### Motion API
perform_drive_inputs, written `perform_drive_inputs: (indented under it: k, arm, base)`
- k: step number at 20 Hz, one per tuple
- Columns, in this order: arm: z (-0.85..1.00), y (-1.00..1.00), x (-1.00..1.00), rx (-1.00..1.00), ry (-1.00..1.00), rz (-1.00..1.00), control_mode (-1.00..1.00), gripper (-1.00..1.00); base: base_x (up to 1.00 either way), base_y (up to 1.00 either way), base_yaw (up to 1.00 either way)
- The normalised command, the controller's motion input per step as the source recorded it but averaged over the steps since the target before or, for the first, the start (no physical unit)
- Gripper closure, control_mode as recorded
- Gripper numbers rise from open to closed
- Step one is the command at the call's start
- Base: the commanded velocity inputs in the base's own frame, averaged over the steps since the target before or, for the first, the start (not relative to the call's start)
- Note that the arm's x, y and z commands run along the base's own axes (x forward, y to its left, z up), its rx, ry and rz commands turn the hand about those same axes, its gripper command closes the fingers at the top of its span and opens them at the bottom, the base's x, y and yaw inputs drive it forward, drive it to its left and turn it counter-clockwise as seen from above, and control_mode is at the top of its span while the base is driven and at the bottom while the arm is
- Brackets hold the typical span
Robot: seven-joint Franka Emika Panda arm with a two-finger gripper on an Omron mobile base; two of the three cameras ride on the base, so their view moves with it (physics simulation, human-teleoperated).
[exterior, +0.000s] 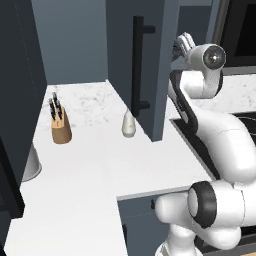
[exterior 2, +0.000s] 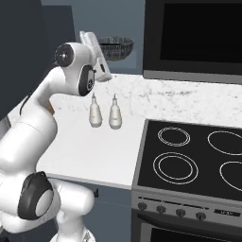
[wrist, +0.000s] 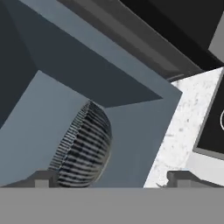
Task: Pick up the bowls on the counter and stack them on top of one another in the open cabinet. Place the smaller bowl on top of the larger bowl.
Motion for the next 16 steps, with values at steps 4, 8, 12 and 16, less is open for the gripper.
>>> perform_drive_inputs:
  k: [4,8,12,16]
  arm:
    - [-1.00,-0.39,-1.00,-0.03,0.06,0.00,-1.00,-1.00]
    - [-1.00,-0.33,-1.00,-0.09,0.19,0.00,-1.00,-1.00]
    - [-1.00,0.04,-0.78,-0.60,-0.03,0.07,-1.00,-1.00]
    - [-1.00,0.29,-0.49,-0.81,-0.22,0.12,-1.00,-1.00]
  base:
    - [0.00,0.00,0.00]
    - [0.00,0.00,0.00]
    - [0.00,0.00,0.00]
    - [0.00,0.00,0.00]
